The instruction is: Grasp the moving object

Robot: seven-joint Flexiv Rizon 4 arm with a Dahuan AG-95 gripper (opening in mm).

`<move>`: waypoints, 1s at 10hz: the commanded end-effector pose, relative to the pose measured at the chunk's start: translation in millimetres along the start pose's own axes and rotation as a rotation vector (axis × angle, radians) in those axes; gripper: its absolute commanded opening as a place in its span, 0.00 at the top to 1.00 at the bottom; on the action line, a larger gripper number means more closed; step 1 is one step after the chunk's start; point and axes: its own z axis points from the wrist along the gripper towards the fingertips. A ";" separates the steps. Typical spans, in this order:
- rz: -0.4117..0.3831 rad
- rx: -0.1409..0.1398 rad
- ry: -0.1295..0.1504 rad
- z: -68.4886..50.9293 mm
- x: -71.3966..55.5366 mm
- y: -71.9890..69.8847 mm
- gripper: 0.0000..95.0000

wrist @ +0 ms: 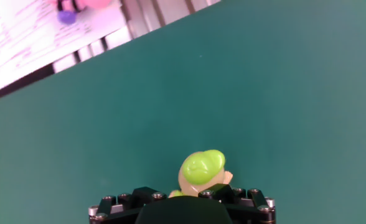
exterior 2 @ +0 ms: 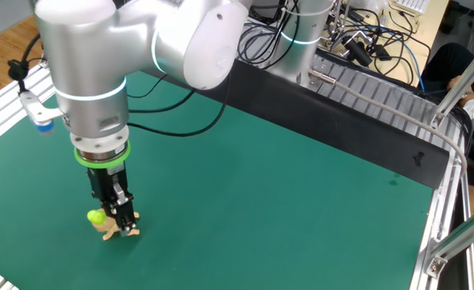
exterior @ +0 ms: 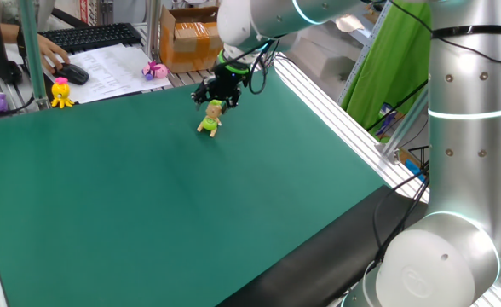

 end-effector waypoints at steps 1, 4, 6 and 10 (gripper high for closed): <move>0.031 0.013 -0.010 1.8 -1.3 -0.7 0.20; 0.067 0.010 -0.018 6.7 -0.7 -1.8 0.20; 0.075 0.008 -0.018 12.0 0.4 -3.1 0.20; 0.069 0.012 -0.021 14.5 0.9 -4.1 0.60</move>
